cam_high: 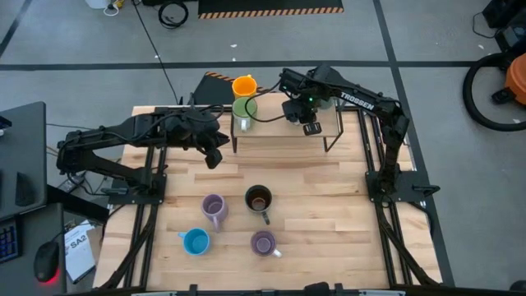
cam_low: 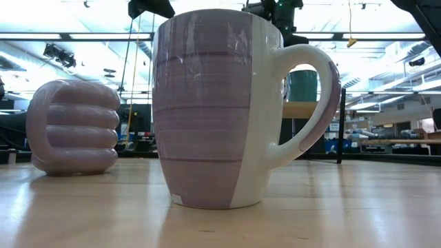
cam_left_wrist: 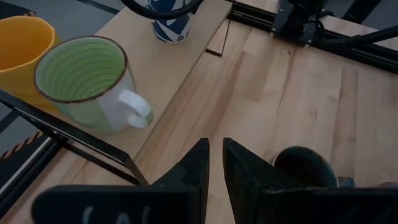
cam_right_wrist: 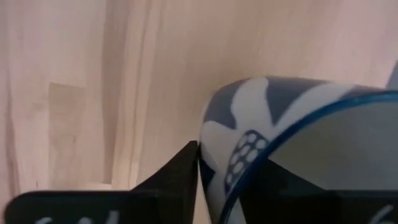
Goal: Place coffee mugs
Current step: Put the blue patterned mug on the shelf
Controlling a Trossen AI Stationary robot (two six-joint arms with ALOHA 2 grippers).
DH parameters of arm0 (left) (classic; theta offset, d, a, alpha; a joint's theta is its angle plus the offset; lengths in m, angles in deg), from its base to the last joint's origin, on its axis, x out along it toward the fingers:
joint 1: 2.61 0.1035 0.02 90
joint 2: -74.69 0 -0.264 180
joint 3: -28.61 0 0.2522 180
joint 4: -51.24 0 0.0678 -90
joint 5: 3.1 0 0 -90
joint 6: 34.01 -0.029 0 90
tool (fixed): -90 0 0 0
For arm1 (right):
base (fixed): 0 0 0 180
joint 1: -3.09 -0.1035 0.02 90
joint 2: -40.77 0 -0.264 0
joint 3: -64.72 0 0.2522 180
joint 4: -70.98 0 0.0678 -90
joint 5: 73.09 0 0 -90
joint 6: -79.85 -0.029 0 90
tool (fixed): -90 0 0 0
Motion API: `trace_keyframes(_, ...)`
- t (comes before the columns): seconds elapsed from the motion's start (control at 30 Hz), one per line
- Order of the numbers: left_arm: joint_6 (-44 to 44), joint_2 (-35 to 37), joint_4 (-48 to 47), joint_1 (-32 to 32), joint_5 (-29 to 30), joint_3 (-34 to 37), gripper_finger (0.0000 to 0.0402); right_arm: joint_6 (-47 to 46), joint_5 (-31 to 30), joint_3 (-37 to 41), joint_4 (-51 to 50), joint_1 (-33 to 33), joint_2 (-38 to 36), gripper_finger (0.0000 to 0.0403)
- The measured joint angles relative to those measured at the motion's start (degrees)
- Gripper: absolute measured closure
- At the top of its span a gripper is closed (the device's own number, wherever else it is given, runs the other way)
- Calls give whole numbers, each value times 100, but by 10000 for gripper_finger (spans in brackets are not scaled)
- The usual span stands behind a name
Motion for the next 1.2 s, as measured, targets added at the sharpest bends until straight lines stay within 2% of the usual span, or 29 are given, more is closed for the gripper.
trace_keyframes(0.13,-100,57,48,0,2,0,351,-231,-441,-41,-9,-27,0,271)
trace_keyframes(0.33,-149,115,192,55,36,-2,351,-624,-525,-251,0,-26,-2,244)
trace_keyframes(0.73,-90,316,217,70,-212,-2,351,-1267,-658,-788,-163,-224,-14,243)
trace_keyframes(0.87,-63,442,465,70,-214,-2,351,-1580,-921,-804,-89,-215,-22,243)
trace_keyframes(1.2,-61,664,752,70,-212,-9,351,-1806,-920,-787,217,2,-19,243)
